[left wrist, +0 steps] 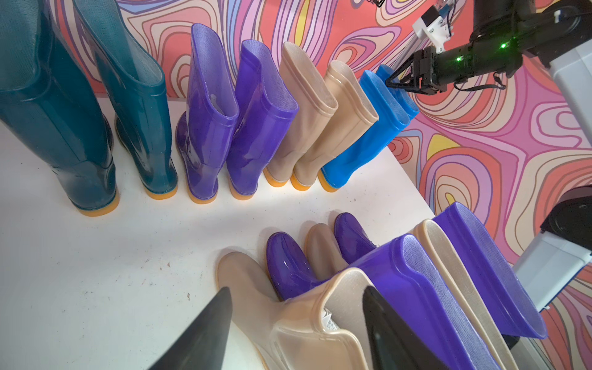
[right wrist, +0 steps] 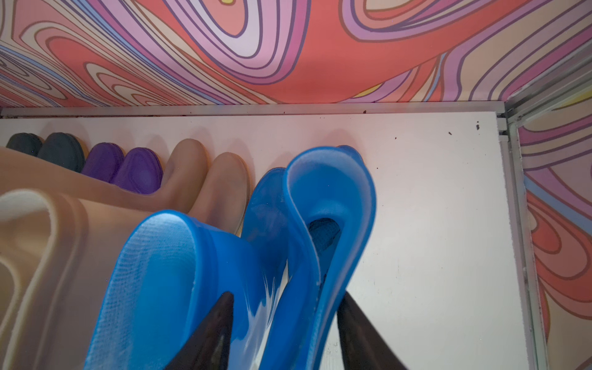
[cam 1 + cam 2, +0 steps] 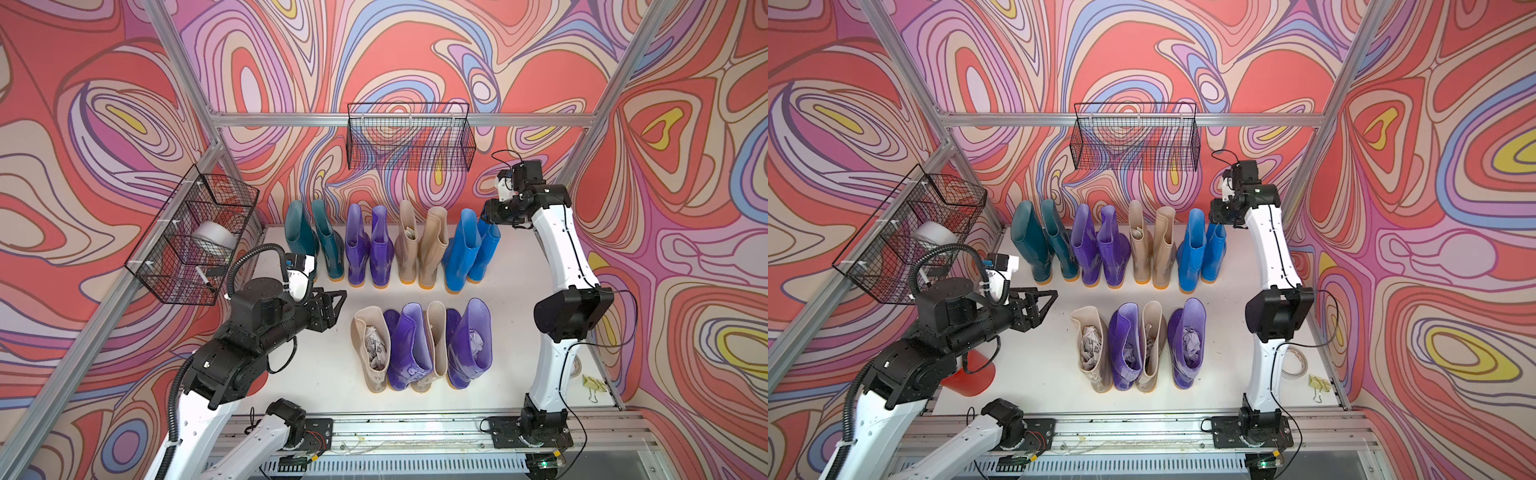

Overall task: Match and arrange rain boots in pairs
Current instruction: Pair a pair of rain boots at the center of the board, then pick up the rain boot at the center of the board.

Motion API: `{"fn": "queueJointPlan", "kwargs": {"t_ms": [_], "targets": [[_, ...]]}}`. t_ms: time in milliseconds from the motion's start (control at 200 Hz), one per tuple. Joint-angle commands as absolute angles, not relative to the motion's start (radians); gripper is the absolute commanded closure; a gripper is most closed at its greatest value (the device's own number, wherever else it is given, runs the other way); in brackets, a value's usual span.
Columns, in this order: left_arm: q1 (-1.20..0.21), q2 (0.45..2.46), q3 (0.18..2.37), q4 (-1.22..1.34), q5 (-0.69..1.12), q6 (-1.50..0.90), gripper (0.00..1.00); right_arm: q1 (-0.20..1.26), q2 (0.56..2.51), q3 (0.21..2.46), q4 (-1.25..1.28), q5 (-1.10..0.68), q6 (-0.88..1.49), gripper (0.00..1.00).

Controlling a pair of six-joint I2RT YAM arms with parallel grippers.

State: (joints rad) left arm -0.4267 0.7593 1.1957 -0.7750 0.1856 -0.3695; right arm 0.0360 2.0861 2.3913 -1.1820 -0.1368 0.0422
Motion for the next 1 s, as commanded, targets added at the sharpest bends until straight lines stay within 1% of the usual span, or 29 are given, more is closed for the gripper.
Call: {"fn": "queueJointPlan", "kwargs": {"t_ms": [0, 310, 446, 621, 686, 846, 996], "targets": [[-0.432, 0.768, 1.228, -0.794, 0.188, -0.351, 0.33, 0.035, 2.045, 2.421, -1.190, -0.148, 0.049, 0.44], [-0.433, 0.784, 1.270, -0.813, 0.197, -0.330, 0.33, 0.035, 1.945, 2.416, -1.203, -0.125, 0.061, 0.38], [-0.432, 0.787, 1.280, -0.815, 0.202, -0.322, 0.32, 0.035, 1.863, 2.359, -1.193, -0.125, 0.068, 0.36], [-0.432, 0.794, 1.281, -0.810, 0.222, -0.325, 0.32, 0.037, 1.778, 2.283, -1.204, -0.134, 0.079, 0.36], [-0.432, 0.793, 1.278, -0.808, 0.226, -0.327, 0.32, 0.041, 1.708, 2.234, -1.208, -0.157, 0.088, 0.35], [-0.432, 0.792, 1.273, -0.806, 0.238, -0.327, 0.32, 0.093, 1.587, 2.094, -1.206, -0.164, 0.107, 0.35], [-0.432, 0.798, 1.275, -0.809, 0.253, -0.321, 0.32, 0.202, 1.474, 1.985, -1.222, -0.147, 0.160, 0.35]]}}
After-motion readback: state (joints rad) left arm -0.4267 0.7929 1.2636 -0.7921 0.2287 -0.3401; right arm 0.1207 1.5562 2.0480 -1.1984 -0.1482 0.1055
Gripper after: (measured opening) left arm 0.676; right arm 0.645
